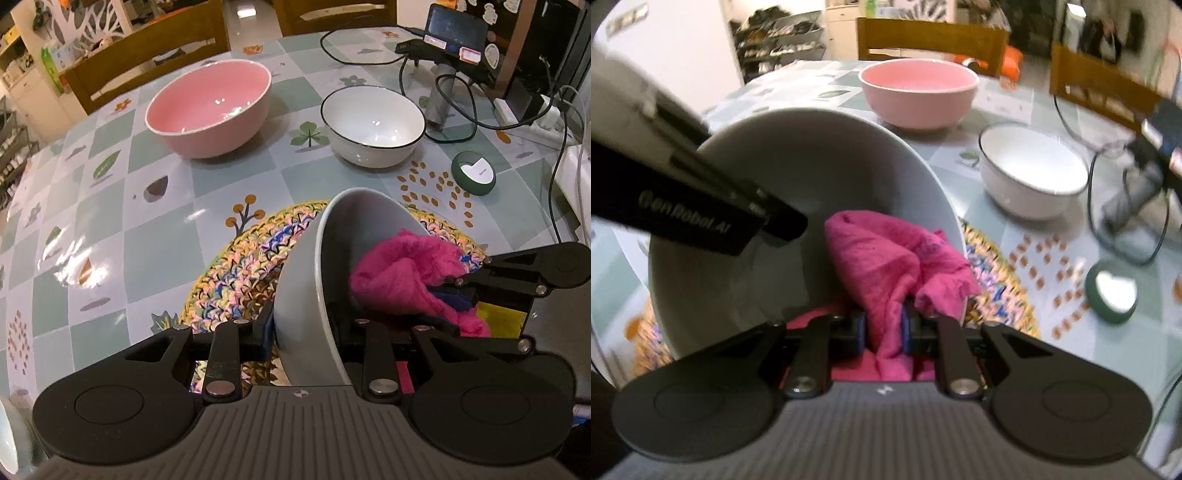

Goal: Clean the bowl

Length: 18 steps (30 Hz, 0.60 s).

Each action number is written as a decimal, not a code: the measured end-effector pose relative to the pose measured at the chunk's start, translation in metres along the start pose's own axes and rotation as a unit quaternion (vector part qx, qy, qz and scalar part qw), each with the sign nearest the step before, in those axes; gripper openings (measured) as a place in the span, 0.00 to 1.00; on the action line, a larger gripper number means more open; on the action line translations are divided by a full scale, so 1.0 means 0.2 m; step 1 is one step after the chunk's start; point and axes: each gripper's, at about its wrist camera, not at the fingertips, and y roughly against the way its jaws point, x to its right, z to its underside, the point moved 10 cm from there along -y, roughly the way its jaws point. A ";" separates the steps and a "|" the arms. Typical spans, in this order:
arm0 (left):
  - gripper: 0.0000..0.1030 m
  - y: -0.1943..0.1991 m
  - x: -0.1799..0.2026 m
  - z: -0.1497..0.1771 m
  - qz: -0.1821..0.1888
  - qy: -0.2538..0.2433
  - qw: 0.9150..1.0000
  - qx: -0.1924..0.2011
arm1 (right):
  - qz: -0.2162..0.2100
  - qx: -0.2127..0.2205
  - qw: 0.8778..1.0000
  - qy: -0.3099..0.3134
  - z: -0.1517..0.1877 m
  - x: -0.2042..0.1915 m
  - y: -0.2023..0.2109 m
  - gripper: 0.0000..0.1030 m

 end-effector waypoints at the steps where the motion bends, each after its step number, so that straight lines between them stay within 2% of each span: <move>1: 0.31 -0.01 0.00 0.00 0.001 0.003 1.000 -0.002 | -0.010 -0.002 1.000 -0.018 0.00 0.01 0.00 0.18; 11: 0.34 -0.08 -0.04 0.06 0.023 0.041 0.999 -0.018 | -0.037 -0.005 0.998 -0.055 0.00 0.03 -0.02 0.18; 18: 0.35 -0.09 -0.04 0.07 0.031 0.045 0.998 -0.019 | -0.041 -0.005 0.997 -0.059 0.00 0.02 -0.02 0.18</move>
